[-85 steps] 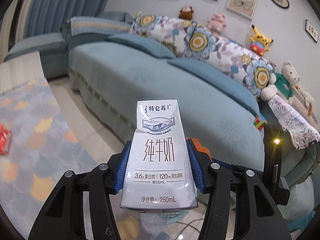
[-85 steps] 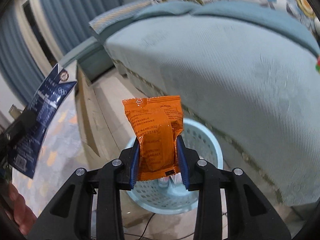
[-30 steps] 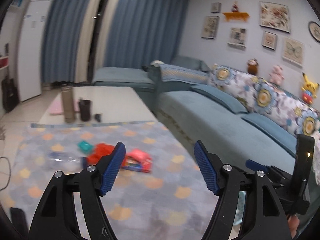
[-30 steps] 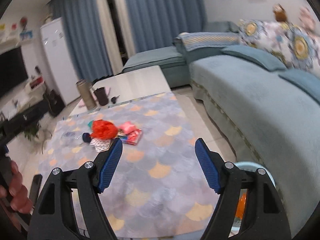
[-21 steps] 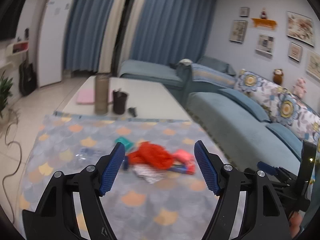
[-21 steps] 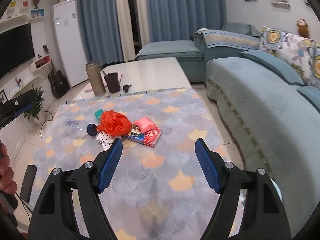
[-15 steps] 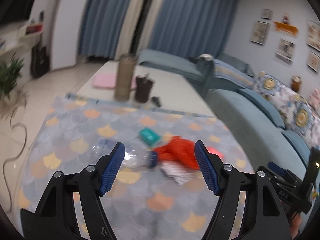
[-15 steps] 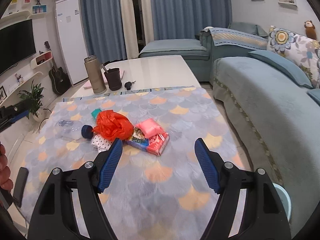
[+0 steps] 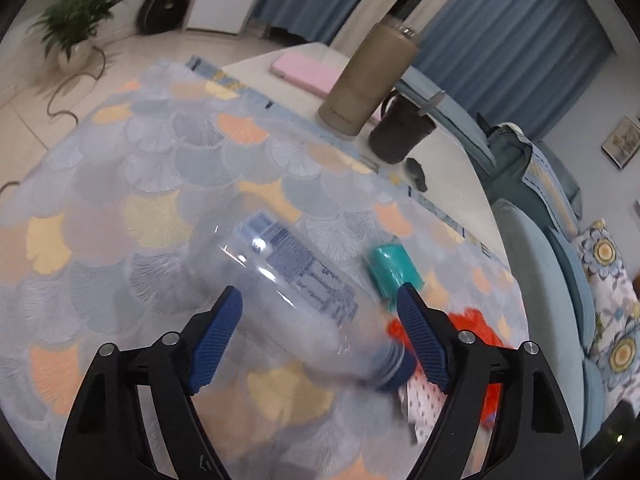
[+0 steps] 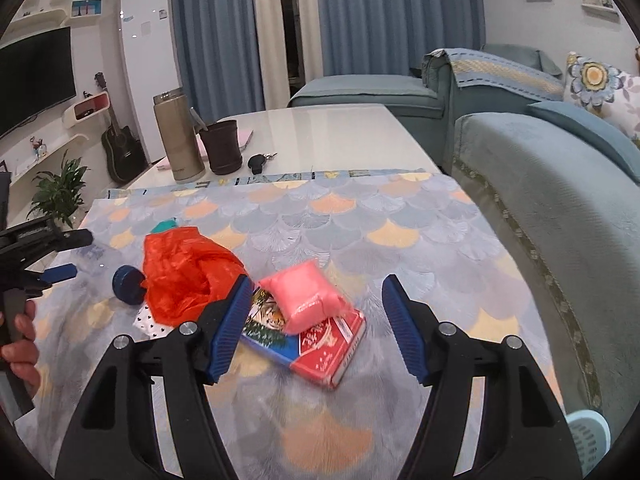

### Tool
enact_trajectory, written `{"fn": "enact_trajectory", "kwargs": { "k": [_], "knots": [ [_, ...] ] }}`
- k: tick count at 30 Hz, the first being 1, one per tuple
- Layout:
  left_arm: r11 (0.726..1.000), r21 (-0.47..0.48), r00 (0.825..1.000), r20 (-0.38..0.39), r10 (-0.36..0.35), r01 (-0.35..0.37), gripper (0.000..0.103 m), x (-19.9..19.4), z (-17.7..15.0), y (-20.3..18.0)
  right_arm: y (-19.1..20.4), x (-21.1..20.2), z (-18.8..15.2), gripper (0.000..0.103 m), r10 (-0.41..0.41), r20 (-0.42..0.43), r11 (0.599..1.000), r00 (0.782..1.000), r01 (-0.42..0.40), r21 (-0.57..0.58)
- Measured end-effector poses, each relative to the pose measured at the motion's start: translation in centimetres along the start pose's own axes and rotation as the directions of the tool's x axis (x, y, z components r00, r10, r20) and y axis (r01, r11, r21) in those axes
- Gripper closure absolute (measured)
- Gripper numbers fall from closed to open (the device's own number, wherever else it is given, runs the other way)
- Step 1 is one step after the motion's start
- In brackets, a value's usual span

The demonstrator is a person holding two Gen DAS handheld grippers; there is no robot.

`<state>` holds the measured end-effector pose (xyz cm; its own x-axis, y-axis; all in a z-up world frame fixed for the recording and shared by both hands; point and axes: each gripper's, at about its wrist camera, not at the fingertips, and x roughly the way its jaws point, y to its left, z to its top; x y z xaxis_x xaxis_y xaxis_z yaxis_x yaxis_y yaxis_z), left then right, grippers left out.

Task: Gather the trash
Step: 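Return both tools to the table and reach the left tool toward the plastic bottle, then grasp the clear plastic bottle with the left tool while the right tool grasps the pink packet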

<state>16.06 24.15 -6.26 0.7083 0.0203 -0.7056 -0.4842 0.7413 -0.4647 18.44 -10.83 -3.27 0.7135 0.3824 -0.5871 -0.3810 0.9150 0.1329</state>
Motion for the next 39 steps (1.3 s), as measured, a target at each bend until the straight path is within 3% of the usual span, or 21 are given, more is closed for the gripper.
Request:
{"fn": "enact_trajectory", "kwargs": {
  "k": [5,10,12,15,18,19,22,30,34,39],
  "knots": [
    [0.999,0.027,0.999,-0.007,0.038,-0.038,0.025,1.7,0.8,-0.8,-0.5,1.9,0.2,0.038,0.044,-0.044,0.999,0.998,-0.044,0.011],
    [0.987,0.155,0.996,-0.066,0.059,-0.048,0.027,3.7,0.4,-2.9,-0.3,3.6,0.7,0.031,0.053,-0.094,0.999,0.994,-0.053,-0.004],
    [0.971,0.23,0.993,-0.086,0.082,-0.06,0.029,4.3,-0.5,-4.0,-0.2,4.1,0.8,0.031,0.047,-0.112,0.999,0.993,-0.048,-0.008],
    [0.936,0.344,0.988,-0.101,0.118,-0.077,0.047,4.7,-2.2,-5.4,0.4,4.6,0.8,0.031,0.052,-0.13,0.998,0.99,-0.057,-0.032],
    [0.903,0.418,0.986,-0.08,0.143,-0.097,0.048,4.2,-3.5,-6.1,0.9,4.8,0.6,0.032,0.037,-0.143,0.997,0.989,-0.046,-0.062],
    [0.899,0.427,0.986,-0.076,0.145,-0.099,0.048,4.1,-3.7,-6.1,1.1,4.8,0.5,0.038,0.035,-0.145,0.996,0.989,-0.046,-0.071],
    [0.894,0.442,0.992,-0.065,0.109,-0.069,0.048,3.0,-4.5,-6.0,1.4,5.2,0.2,0.066,0.039,-0.174,0.995,0.984,-0.055,-0.086],
    [0.885,0.465,0.999,0.004,-0.047,0.04,0.049,-2.7,-6.0,-7.6,0.6,2.1,0.1,0.069,0.037,-0.113,0.997,0.993,-0.045,-0.068],
    [0.868,0.488,0.99,0.039,-0.132,0.096,0.049,-6.6,-6.6,-10.2,-1.0,-2.3,0.7,0.069,0.015,-0.045,0.999,0.999,-0.017,-0.037],
    [0.823,0.547,0.971,0.072,-0.226,0.152,0.049,-11.8,-8.6,-15.3,-3.8,-9.6,0.9,0.069,-0.055,0.05,0.998,0.997,0.055,-0.004]
  ]
}}
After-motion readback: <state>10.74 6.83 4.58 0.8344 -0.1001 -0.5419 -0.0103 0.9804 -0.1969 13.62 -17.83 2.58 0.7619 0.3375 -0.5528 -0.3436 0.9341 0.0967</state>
